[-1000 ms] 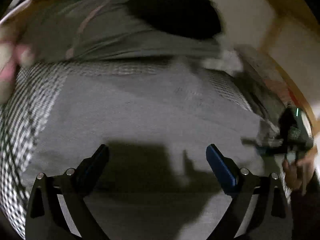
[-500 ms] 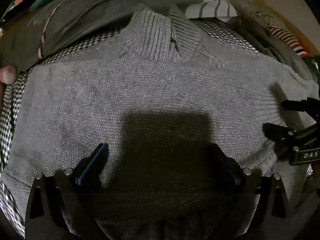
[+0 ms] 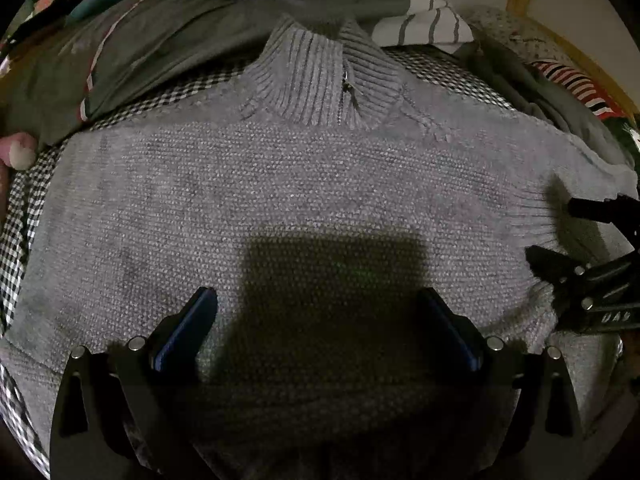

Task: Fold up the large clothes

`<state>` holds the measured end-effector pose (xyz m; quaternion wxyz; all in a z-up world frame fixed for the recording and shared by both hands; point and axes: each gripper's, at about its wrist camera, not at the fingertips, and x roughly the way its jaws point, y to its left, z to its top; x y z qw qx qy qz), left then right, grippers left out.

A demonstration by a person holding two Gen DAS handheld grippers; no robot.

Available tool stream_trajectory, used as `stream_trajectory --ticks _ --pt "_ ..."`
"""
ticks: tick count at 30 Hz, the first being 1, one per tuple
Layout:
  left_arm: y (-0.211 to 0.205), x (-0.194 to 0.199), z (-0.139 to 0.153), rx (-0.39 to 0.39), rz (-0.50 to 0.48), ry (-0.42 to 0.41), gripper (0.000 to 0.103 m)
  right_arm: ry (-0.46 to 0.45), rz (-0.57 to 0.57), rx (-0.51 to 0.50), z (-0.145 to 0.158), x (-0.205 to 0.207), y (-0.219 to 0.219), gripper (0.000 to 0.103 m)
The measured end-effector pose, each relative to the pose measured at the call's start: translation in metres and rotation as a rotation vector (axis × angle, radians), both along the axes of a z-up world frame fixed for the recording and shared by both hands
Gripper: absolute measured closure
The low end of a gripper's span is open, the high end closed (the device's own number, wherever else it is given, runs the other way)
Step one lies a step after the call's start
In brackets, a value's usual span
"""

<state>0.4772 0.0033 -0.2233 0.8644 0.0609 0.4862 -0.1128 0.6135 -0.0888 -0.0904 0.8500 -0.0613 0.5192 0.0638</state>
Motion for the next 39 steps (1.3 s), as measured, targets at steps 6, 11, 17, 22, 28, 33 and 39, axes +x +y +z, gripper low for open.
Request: stream_trajectory --ticks 6,11,17,22,28,33,39 --pt "0.001 -0.001 0.0 -0.002 0.0 -0.005 0.004 0.028 -0.066 0.081 -0.003 -0.004 -0.039 0.003" --pt "0.001 0.001 0.0 -0.003 -0.006 -0.016 0.004 0.01 -0.113 0.052 -0.008 -0.01 -0.057 0.003" --pt "-0.005 -0.001 0.007 0.047 -0.034 -0.038 0.004 -0.094 -0.166 0.212 0.028 -0.038 -0.103 0.003" --pt "-0.04 -0.004 0.034 0.066 -0.09 -0.038 0.005 -0.205 -0.411 0.541 0.058 -0.095 -0.243 0.003" --pt "-0.155 0.006 0.101 -0.052 -0.307 -0.137 0.005 -0.211 -0.69 0.861 0.009 -0.173 -0.343 0.003" --pt "-0.325 0.022 0.133 -0.109 -0.673 -0.092 0.005 -0.179 -0.682 1.062 -0.03 -0.179 -0.362 0.003" --pt "-0.523 0.029 0.108 0.066 -0.984 -0.03 0.005 -0.211 -0.637 0.919 -0.02 -0.158 -0.345 0.019"
